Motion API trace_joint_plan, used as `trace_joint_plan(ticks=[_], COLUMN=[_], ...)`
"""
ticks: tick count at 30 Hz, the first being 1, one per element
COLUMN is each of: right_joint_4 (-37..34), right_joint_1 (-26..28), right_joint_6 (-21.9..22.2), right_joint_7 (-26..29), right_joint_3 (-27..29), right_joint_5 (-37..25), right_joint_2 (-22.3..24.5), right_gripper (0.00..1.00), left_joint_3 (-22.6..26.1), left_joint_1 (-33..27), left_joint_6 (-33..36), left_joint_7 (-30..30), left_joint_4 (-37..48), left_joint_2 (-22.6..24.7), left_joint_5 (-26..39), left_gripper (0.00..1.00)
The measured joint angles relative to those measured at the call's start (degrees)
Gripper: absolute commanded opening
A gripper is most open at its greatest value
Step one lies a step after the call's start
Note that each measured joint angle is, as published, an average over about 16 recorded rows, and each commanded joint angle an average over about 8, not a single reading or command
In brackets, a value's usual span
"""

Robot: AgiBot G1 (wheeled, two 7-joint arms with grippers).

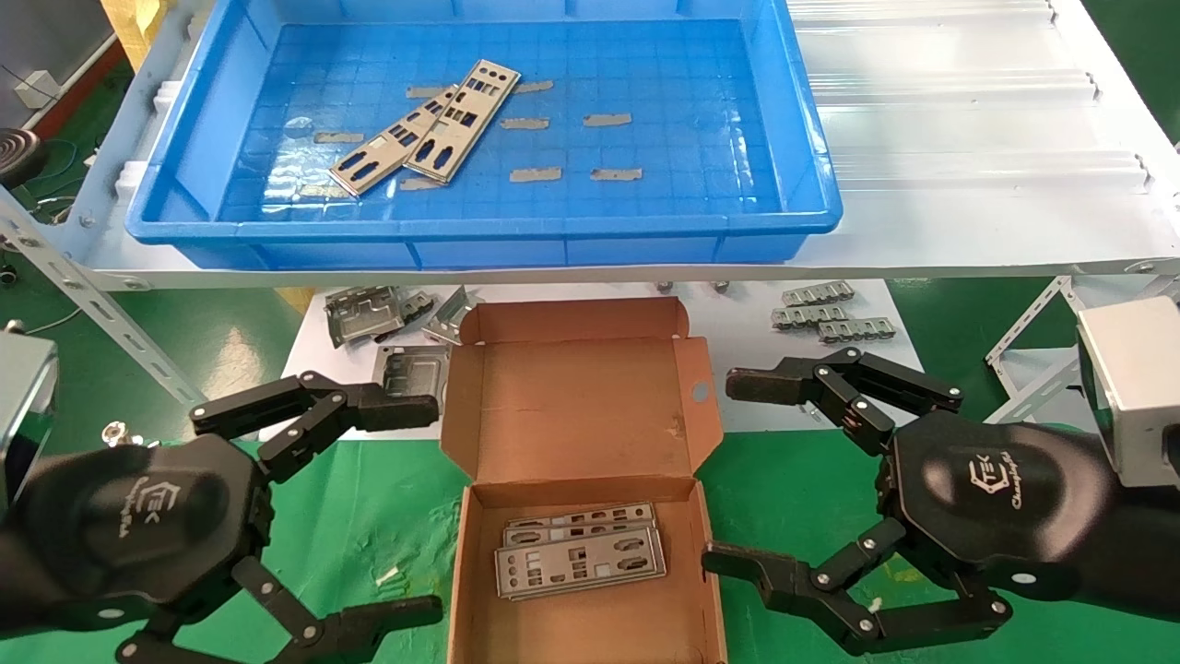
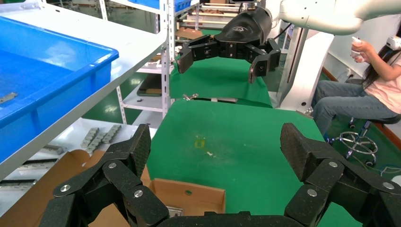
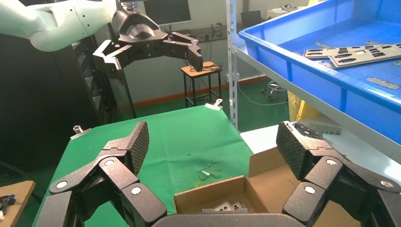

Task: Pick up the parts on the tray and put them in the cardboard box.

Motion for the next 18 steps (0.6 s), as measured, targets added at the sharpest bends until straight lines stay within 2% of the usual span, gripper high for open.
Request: trace_joint_plan(ticks=[18], right_joint_4=[0.0], right_joint_1=[0.0], right_joint_6=[0.0], right_joint_7=[0.0], right_joint_3=[0.0], right_joint_5=[0.0], right_joint_2=[0.0], right_gripper=[1.00], left_joint_3=[0.0], left_joint_1=[0.0], left_joint_6=[0.0], left_joint_7=[0.0], left_joint_4=[0.0], left_joint_2=[0.0], left_joint_5=[0.0], left_gripper=[1.00])
